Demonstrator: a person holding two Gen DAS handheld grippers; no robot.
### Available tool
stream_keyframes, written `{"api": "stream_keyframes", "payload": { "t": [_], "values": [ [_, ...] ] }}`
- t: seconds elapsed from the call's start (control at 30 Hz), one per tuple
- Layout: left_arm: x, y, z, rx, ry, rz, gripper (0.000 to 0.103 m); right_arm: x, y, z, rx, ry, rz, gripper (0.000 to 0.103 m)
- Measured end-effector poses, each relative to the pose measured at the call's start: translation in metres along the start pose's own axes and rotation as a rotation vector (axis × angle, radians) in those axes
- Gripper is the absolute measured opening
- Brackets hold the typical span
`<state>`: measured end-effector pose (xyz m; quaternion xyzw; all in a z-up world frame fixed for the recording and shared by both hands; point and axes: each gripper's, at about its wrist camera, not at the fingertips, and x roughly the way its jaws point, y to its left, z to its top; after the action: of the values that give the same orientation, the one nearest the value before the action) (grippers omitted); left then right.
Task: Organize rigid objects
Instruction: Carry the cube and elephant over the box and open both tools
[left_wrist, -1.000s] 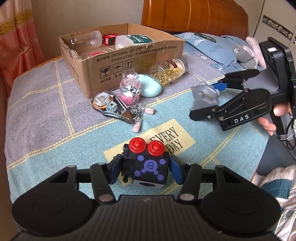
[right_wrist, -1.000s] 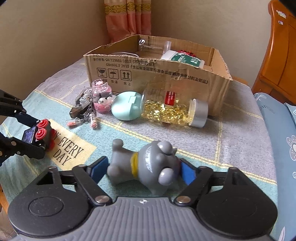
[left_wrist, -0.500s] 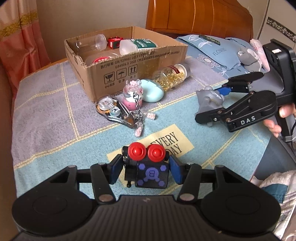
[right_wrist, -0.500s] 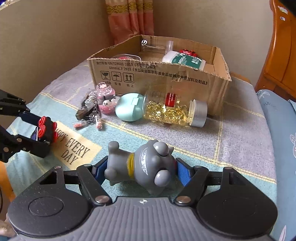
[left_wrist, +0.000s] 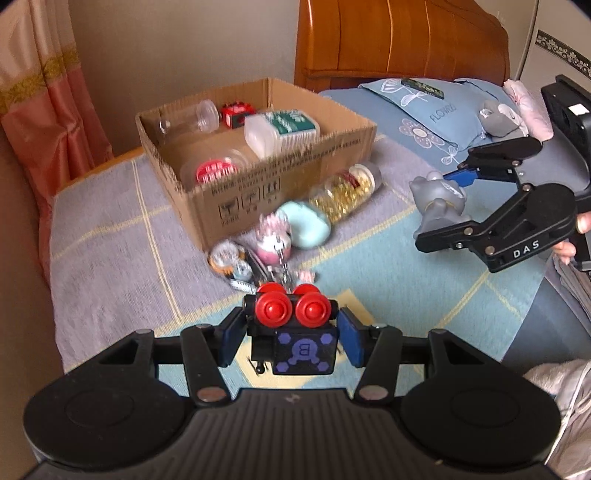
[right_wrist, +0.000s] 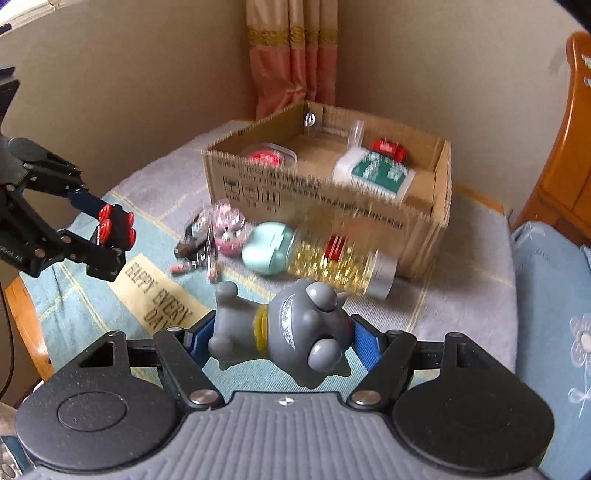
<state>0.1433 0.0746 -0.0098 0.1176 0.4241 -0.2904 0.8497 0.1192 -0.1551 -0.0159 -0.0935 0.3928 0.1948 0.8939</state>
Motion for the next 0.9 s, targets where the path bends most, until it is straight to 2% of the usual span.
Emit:
{"api": "stream_keyframes", "payload": {
  "t": [0.1,0.37,0.5,0.7,0.9],
  "values": [
    [-0.006,0.003,0.02,0.025,-0.026,0.023,0.053,-0.007,-0.007,0.012,-0.004,-0.031,-0.002,0.078],
    [0.001,0.029,0.089,0.012,-0.055,0.056,0.053,-0.014,-0.029,0.054,-0.002,-0.108,-0.027,0.078],
    [0.018,0.043,0.125,0.001,-0.07,0.071,0.053,-0.013,-0.046,0.075,0.049,-0.146,-0.05,0.078],
    [0.056,0.066,0.167,-0.027,-0.052,0.102,0.053,-0.009,-0.068,0.094,0.088,-0.167,-0.074,0.078],
    [0.087,0.086,0.185,-0.084,-0.056,0.129,0.056,0.002,-0.085,0.107,0.141,-0.165,-0.089,0.078]
  ]
}}
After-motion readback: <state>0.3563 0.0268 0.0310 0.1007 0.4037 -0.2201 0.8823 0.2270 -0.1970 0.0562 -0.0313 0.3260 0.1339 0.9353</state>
